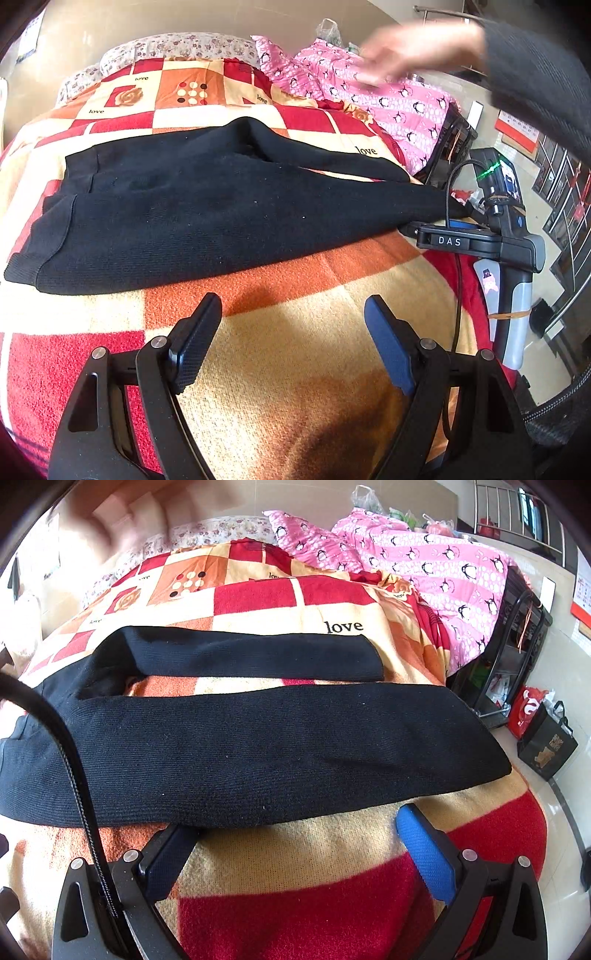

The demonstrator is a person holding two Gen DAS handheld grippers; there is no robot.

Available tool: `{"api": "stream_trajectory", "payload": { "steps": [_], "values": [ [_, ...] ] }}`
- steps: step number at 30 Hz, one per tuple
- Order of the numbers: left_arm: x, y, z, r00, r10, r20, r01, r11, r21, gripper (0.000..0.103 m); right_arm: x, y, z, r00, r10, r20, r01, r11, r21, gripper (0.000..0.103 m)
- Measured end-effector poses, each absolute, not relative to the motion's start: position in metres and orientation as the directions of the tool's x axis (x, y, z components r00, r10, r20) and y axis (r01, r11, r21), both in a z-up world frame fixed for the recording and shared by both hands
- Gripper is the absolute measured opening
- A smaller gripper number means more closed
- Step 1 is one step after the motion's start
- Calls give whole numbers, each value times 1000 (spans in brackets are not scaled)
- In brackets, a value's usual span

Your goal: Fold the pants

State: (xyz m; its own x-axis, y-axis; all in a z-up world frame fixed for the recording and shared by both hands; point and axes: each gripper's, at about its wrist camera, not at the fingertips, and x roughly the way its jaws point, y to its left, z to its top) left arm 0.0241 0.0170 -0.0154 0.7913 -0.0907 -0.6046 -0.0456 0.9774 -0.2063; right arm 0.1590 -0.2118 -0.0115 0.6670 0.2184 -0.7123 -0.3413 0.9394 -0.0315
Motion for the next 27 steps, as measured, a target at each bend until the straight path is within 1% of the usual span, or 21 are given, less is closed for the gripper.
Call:
{"api": "stream_trajectory", "payload": {
  "steps": [3, 6, 8, 10, 12, 13, 15, 16, 18, 20, 22, 25, 27],
  "values": [
    [21, 19, -14, 795, -85, -600, -57, 975, -213, 80, 159, -212, -11, 667, 218, -712, -341, 939, -32, 103],
    [14, 25, -10, 816, -69, -574, -81, 970, -231, 80, 159, -212, -11, 667, 218, -713, -341, 939, -31, 103],
    [2, 38, -2, 849, -32, -527, -129, 955, -266, 80, 159, -212, -12, 667, 218, -713, -341, 939, -32, 103],
    [-17, 61, 8, 880, 27, -474, -208, 920, -333, 80, 161, -214, -11, 664, 220, -714, -343, 939, -31, 103],
    [-33, 89, 10, 882, 105, -460, -308, 867, -391, 80, 161, -214, -11, 662, 223, -715, -347, 938, -29, 103],
    [-43, 109, 8, 872, 146, -467, -370, 821, -435, 80, 161, -214, -11, 662, 225, -715, -348, 937, -28, 103],
    [-51, 134, 4, 850, 182, -494, -441, 758, -480, 80, 160, -214, -11, 663, 226, -714, -349, 937, -27, 103],
    [-53, 149, 3, 824, 210, -526, -495, 718, -489, 80, 159, -214, -11, 664, 226, -713, -349, 937, -28, 103],
    [-54, 163, 3, 797, 231, -558, -544, 675, -498, 80, 159, -214, -11, 665, 227, -712, -350, 936, -28, 103],
    [-48, 177, -1, 779, 212, -590, -567, 639, -520, 80, 159, -214, -12, 666, 228, -710, -351, 936, -28, 103],
    [-34, 186, -6, 765, 166, -622, -568, 630, -530, 80, 160, -214, -11, 666, 228, -710, -351, 936, -29, 103],
    [-18, 196, -16, 765, 102, -635, -552, 611, -567, 80, 160, -213, -12, 667, 225, -710, -352, 935, -34, 103],
    [-12, 200, -15, 772, 135, -621, -562, 602, -567, 80, 161, -214, -12, 665, 229, -710, -354, 935, -30, 103]
  ]
}}
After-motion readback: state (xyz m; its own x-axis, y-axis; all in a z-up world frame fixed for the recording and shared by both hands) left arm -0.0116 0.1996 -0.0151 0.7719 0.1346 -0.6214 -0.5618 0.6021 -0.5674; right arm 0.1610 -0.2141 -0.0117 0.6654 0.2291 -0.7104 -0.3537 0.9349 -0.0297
